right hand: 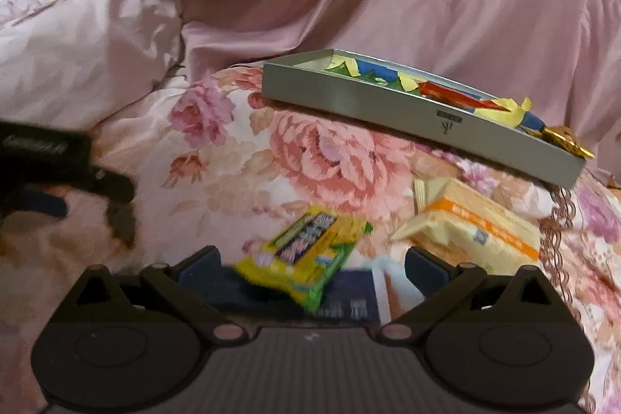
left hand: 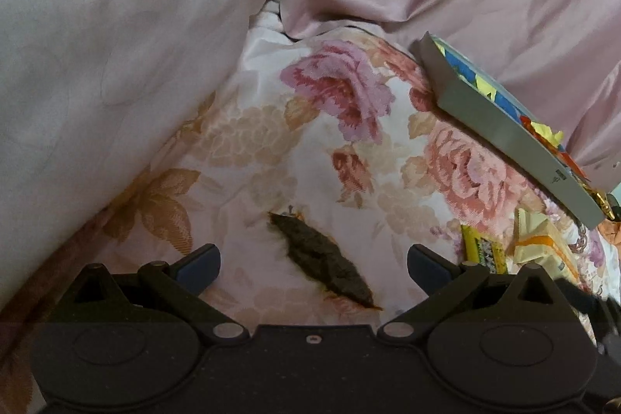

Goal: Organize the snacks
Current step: 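Grasp the yellow-green wrapped bar with the right tool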

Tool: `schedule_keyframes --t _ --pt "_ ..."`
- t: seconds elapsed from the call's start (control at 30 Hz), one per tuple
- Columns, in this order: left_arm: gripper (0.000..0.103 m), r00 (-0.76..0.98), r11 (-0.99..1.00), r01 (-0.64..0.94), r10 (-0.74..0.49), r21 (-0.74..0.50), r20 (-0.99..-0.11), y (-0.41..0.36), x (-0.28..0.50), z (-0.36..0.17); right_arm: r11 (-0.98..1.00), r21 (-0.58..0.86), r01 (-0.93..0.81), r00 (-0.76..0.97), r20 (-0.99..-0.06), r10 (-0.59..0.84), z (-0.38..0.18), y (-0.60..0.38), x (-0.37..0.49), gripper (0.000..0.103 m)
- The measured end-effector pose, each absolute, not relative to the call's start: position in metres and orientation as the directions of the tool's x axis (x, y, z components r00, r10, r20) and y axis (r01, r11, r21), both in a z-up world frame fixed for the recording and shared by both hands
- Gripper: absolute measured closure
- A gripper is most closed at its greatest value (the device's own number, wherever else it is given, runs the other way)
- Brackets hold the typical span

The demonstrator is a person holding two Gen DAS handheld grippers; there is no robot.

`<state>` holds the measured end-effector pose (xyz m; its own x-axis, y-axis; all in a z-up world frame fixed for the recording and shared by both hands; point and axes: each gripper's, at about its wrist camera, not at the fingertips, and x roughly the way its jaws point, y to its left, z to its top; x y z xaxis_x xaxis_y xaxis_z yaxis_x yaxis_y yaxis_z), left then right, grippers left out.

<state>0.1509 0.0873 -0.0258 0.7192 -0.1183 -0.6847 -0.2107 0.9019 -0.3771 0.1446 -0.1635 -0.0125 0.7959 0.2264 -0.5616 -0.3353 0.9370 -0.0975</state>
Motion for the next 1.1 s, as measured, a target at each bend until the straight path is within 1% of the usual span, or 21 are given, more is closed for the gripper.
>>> schedule_keyframes --t 0.23,0.3,0.37,0.47,0.5,0.57,0.7,0.9,1.0,1.07,1.1 --pt "0.002 0.724 0.906 -0.188 -0.134 -0.380 -0.677 0.088 0.153 -0.027 0.941 -0.100 -0.324 0.743 -0.643 0.187 -0.026 -0.149 0.187 0.001" --pt "0.003 0.730 0.904 -0.162 -0.160 -0.395 -0.665 0.086 0.153 -0.027 0.939 -0.097 -0.330 0.727 -0.661 0.187 -0.031 -0.147 0.192 0.005" --pt "0.005 0.728 0.906 -0.127 -0.192 -0.404 -0.658 0.082 0.155 -0.027 0.934 -0.074 -0.350 0.703 -0.679 0.210 -0.036 -0.146 0.194 0.014" --pt "0.008 0.725 0.910 -0.101 -0.209 -0.402 -0.656 0.076 0.157 -0.029 0.932 -0.049 -0.358 0.703 -0.672 0.234 -0.040 -0.148 0.190 0.021" --pt "0.009 0.725 0.911 -0.099 -0.209 -0.399 -0.657 0.074 0.158 -0.030 0.931 -0.042 -0.361 0.702 -0.669 0.242 -0.041 -0.149 0.189 0.022" --pt "0.010 0.720 0.919 -0.097 -0.201 -0.383 -0.664 0.071 0.165 -0.032 0.929 -0.033 -0.369 0.707 -0.659 0.257 -0.042 -0.152 0.186 0.027" --pt "0.014 0.706 0.949 -0.066 -0.173 -0.307 -0.686 0.064 0.185 -0.036 0.919 -0.036 -0.393 0.710 -0.646 0.279 -0.043 -0.156 0.179 0.035" --pt "0.023 0.708 0.969 -0.001 -0.174 -0.248 -0.684 0.056 0.192 -0.039 0.905 -0.054 -0.423 0.716 -0.632 0.297 -0.045 -0.161 0.170 0.040" --pt "0.030 0.710 0.979 0.035 -0.167 -0.203 -0.684 0.048 0.188 -0.040 0.903 -0.047 -0.427 0.720 -0.621 0.308 -0.046 -0.165 0.168 0.042" --pt "0.036 0.712 0.983 0.059 -0.162 -0.172 -0.683 0.042 0.185 -0.040 0.904 -0.049 -0.426 0.725 -0.616 0.308 -0.046 -0.166 0.166 0.043" --pt "0.038 0.711 0.985 0.071 -0.162 -0.159 -0.684 0.039 0.183 -0.040 0.903 -0.052 -0.426 0.727 -0.614 0.308 -0.047 -0.166 0.165 0.043"
